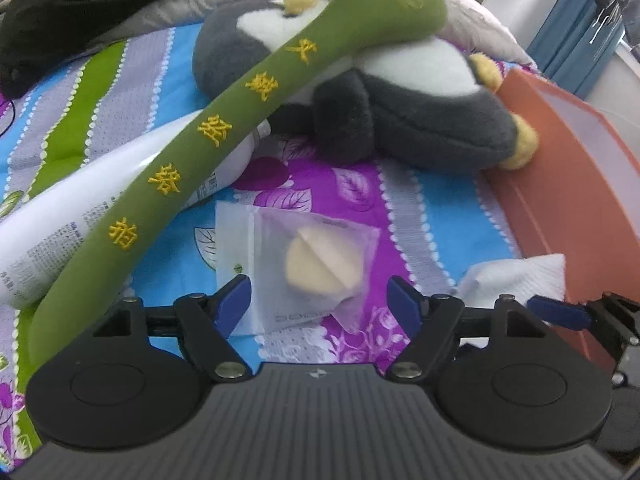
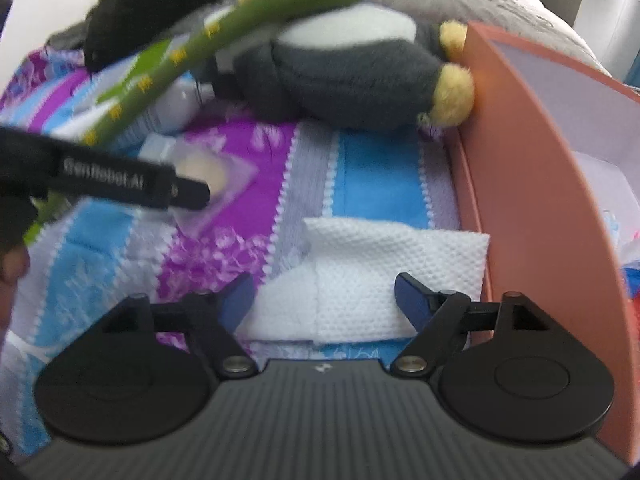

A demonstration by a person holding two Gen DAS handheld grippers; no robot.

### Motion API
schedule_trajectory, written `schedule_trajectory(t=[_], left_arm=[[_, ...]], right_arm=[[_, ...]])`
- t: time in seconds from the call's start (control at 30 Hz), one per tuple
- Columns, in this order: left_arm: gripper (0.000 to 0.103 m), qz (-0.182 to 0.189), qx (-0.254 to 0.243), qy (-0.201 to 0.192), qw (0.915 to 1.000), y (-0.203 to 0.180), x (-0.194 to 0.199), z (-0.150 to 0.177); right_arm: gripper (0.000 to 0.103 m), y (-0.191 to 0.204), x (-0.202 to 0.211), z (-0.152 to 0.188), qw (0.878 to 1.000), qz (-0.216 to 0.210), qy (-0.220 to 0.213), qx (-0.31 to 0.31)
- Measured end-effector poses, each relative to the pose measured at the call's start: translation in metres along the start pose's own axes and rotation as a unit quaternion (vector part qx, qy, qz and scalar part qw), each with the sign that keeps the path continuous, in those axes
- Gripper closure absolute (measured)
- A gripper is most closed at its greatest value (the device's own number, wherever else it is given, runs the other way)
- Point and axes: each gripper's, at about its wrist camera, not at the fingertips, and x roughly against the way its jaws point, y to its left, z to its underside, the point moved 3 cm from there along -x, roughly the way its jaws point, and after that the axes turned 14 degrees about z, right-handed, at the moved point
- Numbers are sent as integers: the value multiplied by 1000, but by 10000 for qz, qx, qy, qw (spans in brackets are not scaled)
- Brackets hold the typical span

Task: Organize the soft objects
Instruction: 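Grasp the clear bag with the left tool while the right tool grasps the white tissue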

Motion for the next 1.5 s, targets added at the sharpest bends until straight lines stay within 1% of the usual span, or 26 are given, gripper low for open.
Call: schedule_trajectory(t=[0.07, 0.1, 0.17, 0.23, 0.27, 0.3, 0.33, 0.37, 0.4, 0.43, 0.47, 0.5, 0.57, 0.63, 0.8, 1.07, 1.33, 1.5], left_arm=[[24, -44, 37, 23, 10000, 4, -8, -1], [24, -49, 41, 24, 10000, 5, -11, -1], [24, -72, 39, 30, 10000, 7, -16, 0], [25, -98, 35, -19, 9999, 8, -19, 0], [25, -119, 30, -45, 9999, 9, -21, -1], [27, -131, 25, -69, 9999, 9, -22, -1], [31, -152, 19, -83, 9998, 9, -23, -2], [34, -177, 4, -94, 9998, 9, -24, -3], [42, -205, -13, -108, 9997, 9, -24, -3], [48, -260, -17, -117, 9996, 9, -24, -3], [53, -299, -10, -131, 9995, 10, -23, -3], [60, -293, 5, -144, 9995, 11, -21, -4], [69, -191, 73, -173, 9996, 12, -18, -5], [74, -222, 88, -198, 9995, 12, -13, -6], [80, -159, 114, -299, 9994, 7, 5, -3], [81, -65, 137, -490, 9987, -15, 47, 15], [81, 46, 190, -676, 9975, -39, 93, 45], [82, 32, 193, -750, 9970, -51, 116, 68]], right_arm=[[24, 1, -10, 4, 9999, 23, 133, 38], [22, 2, -12, 6, 9999, 9, 110, 37], [23, 2, -13, 9, 9999, -47, 84, -64], [28, 2, -13, 11, 9998, -69, 105, -182], [32, 1, -13, 12, 9997, -67, 106, -230], [40, 0, -12, 13, 9996, -60, 102, -274], [45, -1, -12, 14, 9995, -44, 95, -303], [57, -2, -11, 14, 9994, -2, 83, -321], [67, -3, -11, 15, 9995, 44, 80, -314], [72, -5, -11, 14, 9995, 54, 82, -314], [81, -7, -11, 13, 9994, 58, 85, -326], [83, -9, -10, 12, 9994, 14, 98, -338], [91, -10, -8, 10, 9994, -30, 94, -343], [92, -9, -4, 8, 9994, -25, 62, -345], [93, -10, 13, 6, 9991, -107, -42, -398], [93, -13, 49, 6, 9982, -307, -278, -431], [93, -11, 96, 14, 9956, -558, -473, -594], [93, -9, 124, 25, 9943, -647, -562, -636]])
